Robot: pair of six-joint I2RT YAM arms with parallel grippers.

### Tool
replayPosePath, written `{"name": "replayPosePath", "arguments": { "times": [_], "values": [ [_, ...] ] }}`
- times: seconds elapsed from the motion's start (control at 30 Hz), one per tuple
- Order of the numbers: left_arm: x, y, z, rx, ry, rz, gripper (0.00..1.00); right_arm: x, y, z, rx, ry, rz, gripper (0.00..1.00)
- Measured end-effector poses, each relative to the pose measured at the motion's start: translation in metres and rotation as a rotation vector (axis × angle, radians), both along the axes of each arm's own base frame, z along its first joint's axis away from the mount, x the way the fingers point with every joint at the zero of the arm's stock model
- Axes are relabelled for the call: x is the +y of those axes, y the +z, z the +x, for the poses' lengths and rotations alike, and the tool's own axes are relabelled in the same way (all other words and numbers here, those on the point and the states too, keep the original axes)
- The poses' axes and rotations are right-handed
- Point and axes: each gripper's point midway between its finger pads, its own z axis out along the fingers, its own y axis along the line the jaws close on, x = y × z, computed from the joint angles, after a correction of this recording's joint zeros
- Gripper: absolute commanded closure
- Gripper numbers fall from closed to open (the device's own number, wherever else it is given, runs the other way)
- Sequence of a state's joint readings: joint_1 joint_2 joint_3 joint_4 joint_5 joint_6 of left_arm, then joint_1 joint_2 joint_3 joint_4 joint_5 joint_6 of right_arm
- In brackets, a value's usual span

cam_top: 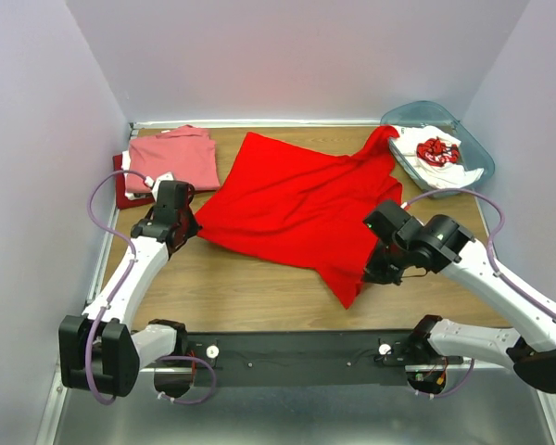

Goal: Fold and stack the t-shirts
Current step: Fold the tshirt

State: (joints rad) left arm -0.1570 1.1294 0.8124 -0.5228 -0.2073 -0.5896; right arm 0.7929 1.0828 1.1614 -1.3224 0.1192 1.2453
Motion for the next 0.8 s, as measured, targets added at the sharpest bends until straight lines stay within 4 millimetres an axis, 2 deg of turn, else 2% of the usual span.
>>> {"name": "replayPosePath", "arguments": {
  "times": [0.23,0.47,0.63,0.8],
  "values": [
    [0.002,-0.008,-0.006,0.034,0.008,-0.002,1.0,-0.003,-0.003,-0.014,0.023,0.041,0.027,0.99],
    [-0.001,-0.028,-0.004,0.1,-0.009,0.0,1.0,-0.005,-0.007,-0.02,0.044,0.094,0.011,1.0],
    [-0.002,-0.036,-0.002,0.13,-0.03,0.011,1.0,0.006,-0.011,-0.004,0.035,0.131,-0.024,1.0],
    [-0.003,-0.031,0.002,0.119,-0.042,0.015,1.0,0.029,-0.02,0.022,-0.02,0.164,-0.002,1.0]
  ]
}}
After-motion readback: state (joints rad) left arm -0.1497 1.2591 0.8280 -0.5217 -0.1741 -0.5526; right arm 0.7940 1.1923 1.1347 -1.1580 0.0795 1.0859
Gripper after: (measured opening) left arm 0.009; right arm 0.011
